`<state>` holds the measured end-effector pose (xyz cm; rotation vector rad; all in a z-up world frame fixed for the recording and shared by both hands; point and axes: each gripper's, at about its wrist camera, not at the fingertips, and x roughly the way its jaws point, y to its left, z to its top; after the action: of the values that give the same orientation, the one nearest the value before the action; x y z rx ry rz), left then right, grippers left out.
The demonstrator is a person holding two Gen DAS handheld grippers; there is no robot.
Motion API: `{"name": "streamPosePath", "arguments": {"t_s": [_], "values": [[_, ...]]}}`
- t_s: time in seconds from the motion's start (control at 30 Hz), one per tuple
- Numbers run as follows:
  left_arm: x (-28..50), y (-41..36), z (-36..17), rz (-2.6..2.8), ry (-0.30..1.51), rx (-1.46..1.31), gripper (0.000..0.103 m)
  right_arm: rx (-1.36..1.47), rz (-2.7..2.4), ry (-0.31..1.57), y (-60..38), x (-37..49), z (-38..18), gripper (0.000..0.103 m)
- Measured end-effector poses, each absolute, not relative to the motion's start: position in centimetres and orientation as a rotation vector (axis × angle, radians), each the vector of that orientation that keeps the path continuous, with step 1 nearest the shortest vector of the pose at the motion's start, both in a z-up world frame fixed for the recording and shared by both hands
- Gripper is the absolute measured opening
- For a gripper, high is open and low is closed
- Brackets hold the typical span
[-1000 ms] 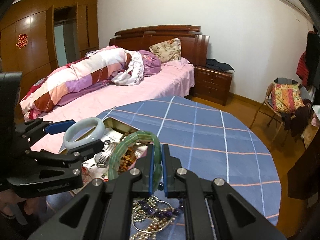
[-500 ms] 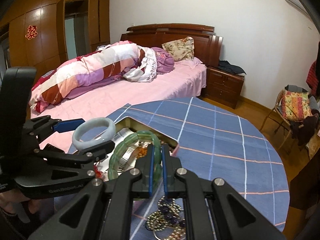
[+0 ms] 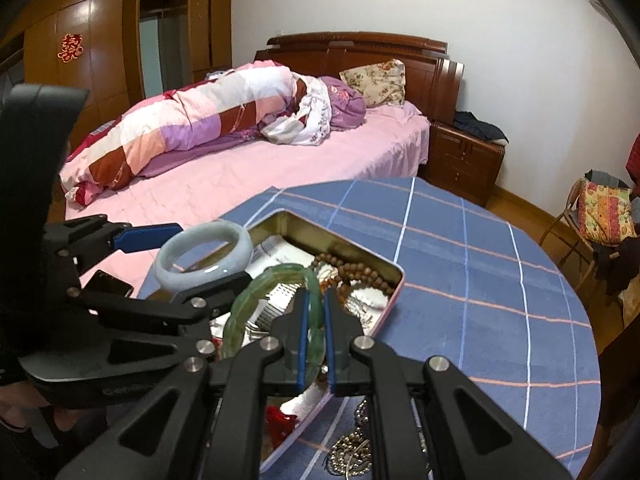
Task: Organize jewelry
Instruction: 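Carry both bangles over the tin with both tools, then open both tools to drop the two bangles into the tin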
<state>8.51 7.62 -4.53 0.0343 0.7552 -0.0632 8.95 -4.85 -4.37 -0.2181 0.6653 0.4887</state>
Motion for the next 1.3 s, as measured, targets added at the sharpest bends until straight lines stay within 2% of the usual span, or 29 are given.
{"name": "streamPosePath", "arguments": {"t_s": [0.97, 1.3], "values": [[8.4, 6.5, -6.1, -0.042, 0.754, 0.119, 0.075, -0.223, 0.476, 0.744, -4.7, 10.2, -7.4, 0.011], [8.6, 6.2, -6.3, -0.014, 0.753, 0.126, 0.075, -0.199, 0.495, 0.751, -5.2, 10.3, -7.5, 0.017]]}}
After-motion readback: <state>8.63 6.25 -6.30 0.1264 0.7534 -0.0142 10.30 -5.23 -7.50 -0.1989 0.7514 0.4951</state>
